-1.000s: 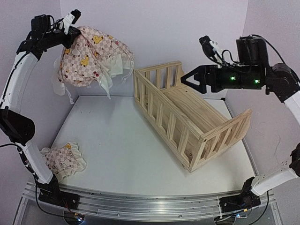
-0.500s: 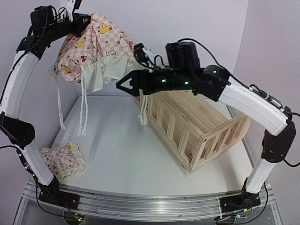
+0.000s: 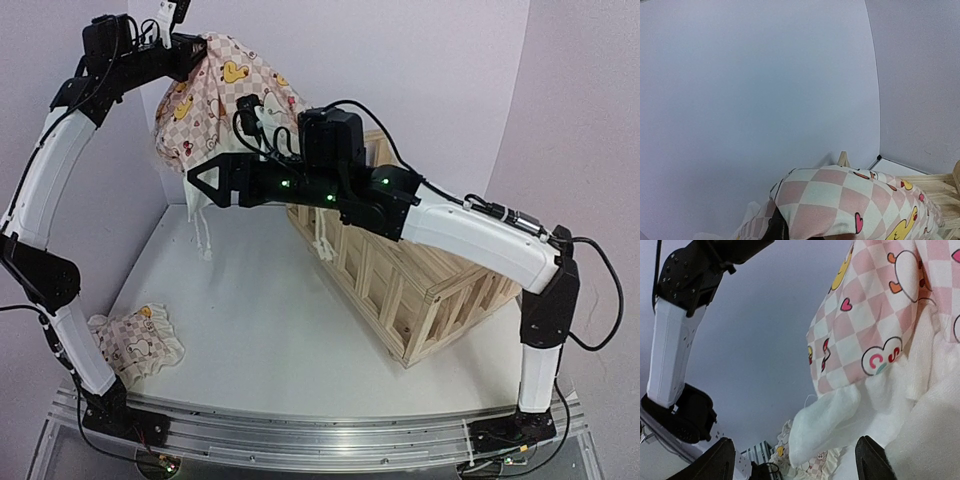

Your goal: Set up the pet bed

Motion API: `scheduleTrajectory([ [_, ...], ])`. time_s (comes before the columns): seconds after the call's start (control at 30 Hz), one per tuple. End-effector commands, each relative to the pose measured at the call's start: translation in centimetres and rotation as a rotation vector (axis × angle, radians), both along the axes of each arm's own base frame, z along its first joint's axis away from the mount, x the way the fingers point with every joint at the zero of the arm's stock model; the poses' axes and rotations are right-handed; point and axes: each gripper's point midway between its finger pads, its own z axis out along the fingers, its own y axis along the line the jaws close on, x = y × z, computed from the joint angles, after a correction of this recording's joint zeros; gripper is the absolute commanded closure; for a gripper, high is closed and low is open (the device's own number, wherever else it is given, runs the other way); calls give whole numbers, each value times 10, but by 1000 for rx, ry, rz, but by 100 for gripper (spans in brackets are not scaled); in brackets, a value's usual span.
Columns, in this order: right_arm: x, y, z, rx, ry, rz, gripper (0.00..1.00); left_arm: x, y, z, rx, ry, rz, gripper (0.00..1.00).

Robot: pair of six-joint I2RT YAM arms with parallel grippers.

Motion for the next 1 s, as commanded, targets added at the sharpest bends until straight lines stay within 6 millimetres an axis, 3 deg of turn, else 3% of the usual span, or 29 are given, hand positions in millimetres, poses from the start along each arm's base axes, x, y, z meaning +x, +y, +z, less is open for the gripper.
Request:
scheduleTrajectory([
  [0.0, 33, 6, 25, 148, -36, -181, 16, -10, -5, 31, -77, -81, -5, 100],
  [0.27, 63, 32, 9, 200, -14, -279, 20, -6, -12, 32, -92, -81, 5, 100],
  [0.3, 66, 32, 8, 200, -20, -292, 25, -6, -12, 32, -97, -79, 6, 100],
  [0.4, 72, 25, 10, 179, -64, -341, 66, -5, -8, 36, -118, -78, 27, 100],
  [0.43, 71, 18, 16, 170, -88, -358, 84, -4, -6, 38, -125, -83, 44, 100],
  [0.5, 72, 3, 27, 147, -142, -404, 100, 0, 4, 44, -148, -97, 102, 100],
  [0.6, 71, -37, 70, 136, -274, -460, 100, 2, 17, 58, -192, -135, 175, 100],
  [0.67, 78, -64, 91, 131, -313, -478, 100, -3, 14, 67, -214, -156, 138, 100],
  [0.8, 106, -132, 117, 82, -296, -535, 100, -24, -26, 75, -242, -193, -52, 100],
  [0.93, 127, -200, 128, -5, -283, -602, 100, -48, -95, 66, -224, -244, -216, 100],
  [0.97, 133, -217, 123, -40, -270, -620, 100, -50, -110, 61, -220, -248, -248, 100],
])
